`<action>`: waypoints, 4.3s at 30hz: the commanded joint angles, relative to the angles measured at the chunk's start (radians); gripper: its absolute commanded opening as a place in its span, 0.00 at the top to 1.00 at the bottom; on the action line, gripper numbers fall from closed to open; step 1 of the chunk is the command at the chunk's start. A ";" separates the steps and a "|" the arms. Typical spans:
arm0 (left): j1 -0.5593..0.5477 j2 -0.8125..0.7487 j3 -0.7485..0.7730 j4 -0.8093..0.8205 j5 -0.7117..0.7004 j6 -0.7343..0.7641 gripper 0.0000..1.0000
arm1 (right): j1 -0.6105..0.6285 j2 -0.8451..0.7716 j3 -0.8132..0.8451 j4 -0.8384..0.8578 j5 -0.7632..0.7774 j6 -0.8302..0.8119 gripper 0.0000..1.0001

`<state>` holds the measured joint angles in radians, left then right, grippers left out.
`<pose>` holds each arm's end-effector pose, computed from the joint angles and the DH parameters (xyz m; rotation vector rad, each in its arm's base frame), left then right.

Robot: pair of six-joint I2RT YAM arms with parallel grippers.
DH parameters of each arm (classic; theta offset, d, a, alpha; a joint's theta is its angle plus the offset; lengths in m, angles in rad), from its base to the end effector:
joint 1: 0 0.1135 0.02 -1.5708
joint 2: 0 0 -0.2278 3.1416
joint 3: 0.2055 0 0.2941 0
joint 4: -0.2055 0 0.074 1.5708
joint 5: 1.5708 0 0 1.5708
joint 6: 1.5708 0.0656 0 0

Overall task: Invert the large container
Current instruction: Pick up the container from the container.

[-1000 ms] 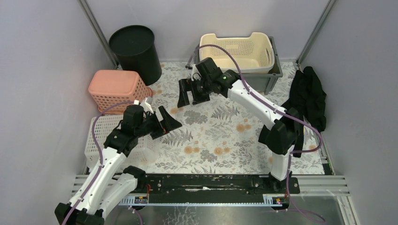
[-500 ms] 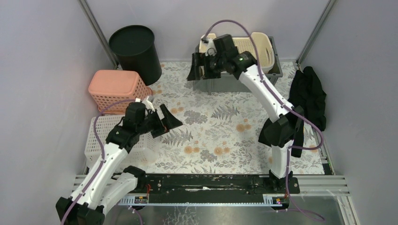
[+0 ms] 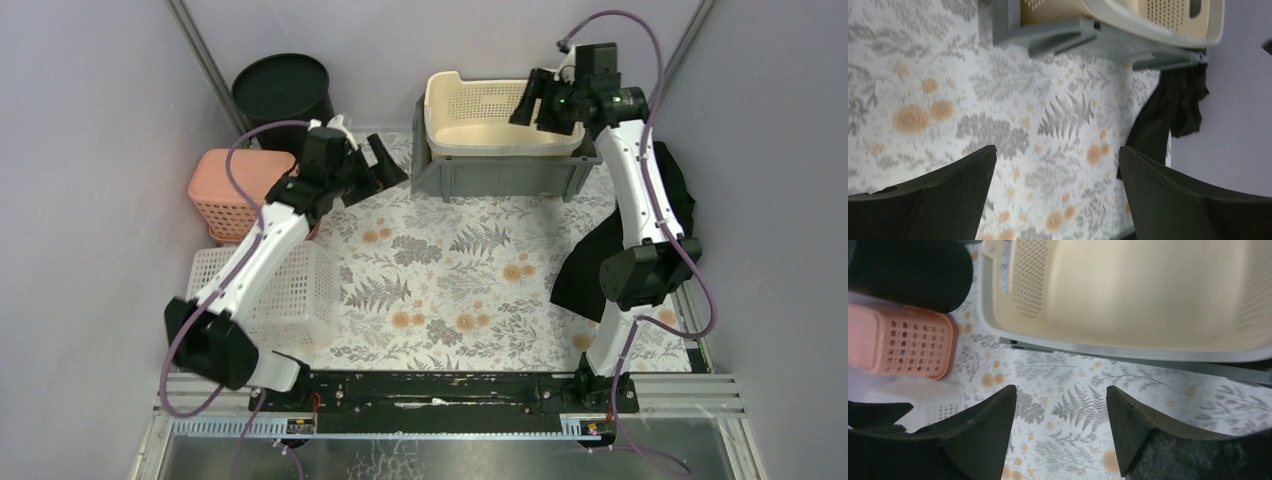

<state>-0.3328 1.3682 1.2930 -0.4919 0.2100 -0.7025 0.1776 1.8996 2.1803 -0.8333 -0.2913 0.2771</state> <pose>0.3569 -0.1378 0.3006 -0.2839 2.2223 -0.8121 0.4593 0.1016 0.3947 -0.0687 2.1507 0.5763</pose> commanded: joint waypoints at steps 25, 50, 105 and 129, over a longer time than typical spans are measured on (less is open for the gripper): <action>-0.147 0.615 0.609 0.020 -0.484 0.106 0.00 | -0.198 0.162 0.108 -0.012 0.357 -0.017 0.38; -0.111 0.870 0.863 -0.074 -0.577 0.151 0.00 | -0.207 0.286 0.071 0.060 0.357 0.016 0.38; -0.111 0.853 0.965 0.110 -0.437 0.139 0.87 | -0.207 0.155 0.040 0.207 0.229 0.072 1.00; -0.114 0.559 0.871 0.213 -0.330 0.105 0.89 | -0.207 -0.140 -0.115 0.373 0.087 0.093 1.00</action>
<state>-0.4408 2.0476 2.1582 -0.4656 -0.2211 -0.5957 -0.0402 1.9034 2.0441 -0.6147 -0.0639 0.3985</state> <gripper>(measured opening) 0.305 0.310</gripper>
